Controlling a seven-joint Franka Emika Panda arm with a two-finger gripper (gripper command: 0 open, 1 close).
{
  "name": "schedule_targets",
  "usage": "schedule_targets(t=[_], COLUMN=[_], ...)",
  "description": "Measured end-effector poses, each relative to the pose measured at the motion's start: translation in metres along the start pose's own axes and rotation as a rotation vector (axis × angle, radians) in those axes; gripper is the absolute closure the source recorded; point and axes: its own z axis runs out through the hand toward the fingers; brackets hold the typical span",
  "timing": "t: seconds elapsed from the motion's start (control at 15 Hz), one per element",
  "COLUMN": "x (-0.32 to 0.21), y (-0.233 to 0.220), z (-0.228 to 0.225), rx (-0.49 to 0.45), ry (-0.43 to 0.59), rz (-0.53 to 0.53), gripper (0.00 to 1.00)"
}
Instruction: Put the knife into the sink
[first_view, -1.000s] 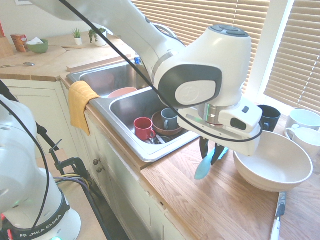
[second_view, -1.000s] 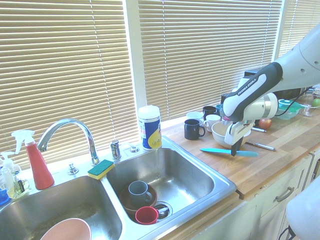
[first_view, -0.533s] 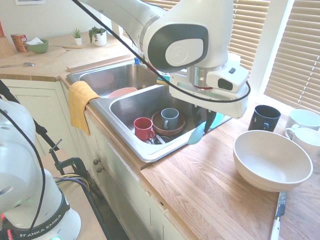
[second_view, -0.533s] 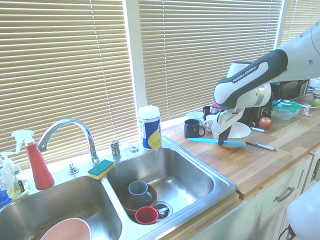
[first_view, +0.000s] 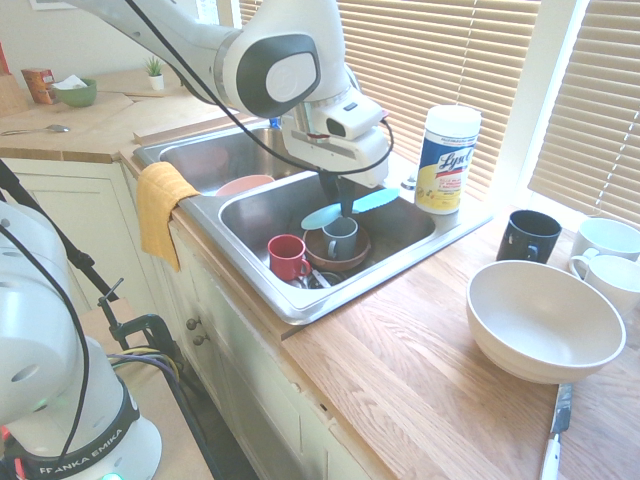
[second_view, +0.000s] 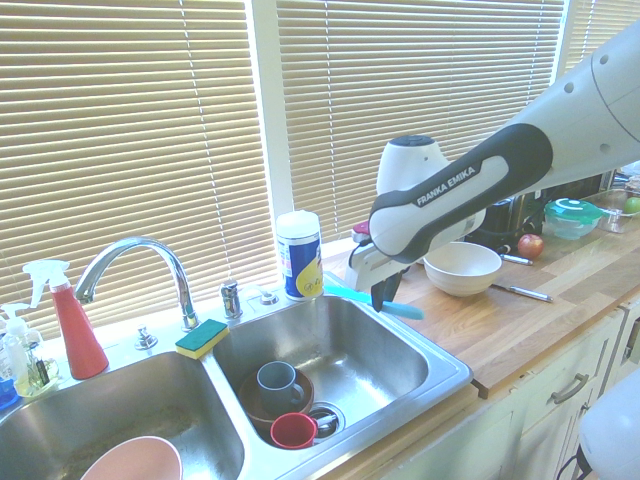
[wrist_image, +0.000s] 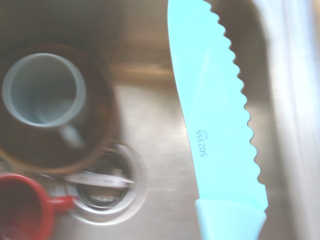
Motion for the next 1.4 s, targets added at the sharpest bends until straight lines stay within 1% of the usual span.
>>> schedule_targets(t=[0.13, 0.33, 0.67, 1.07, 1.13, 1.27, 1.4], x=[-0.020, -0.028, -0.034, -0.047, -0.050, -0.056, -0.057], y=[-0.016, -0.021, -0.021, -0.017, -0.013, -0.006, -0.005], z=[0.026, 0.069, 0.132, 0.190, 0.200, 0.218, 0.224], rx=[0.004, -0.010, -0.056, -0.108, -0.121, -0.139, -0.127], ry=[-0.020, -0.039, -0.095, -0.149, -0.156, -0.167, -0.168], rz=[0.046, 0.098, 0.095, 0.106, 0.108, 0.115, 0.134], gripper=[1.00, 1.00, 1.00, 1.00, 0.00, 0.00, 0.00])
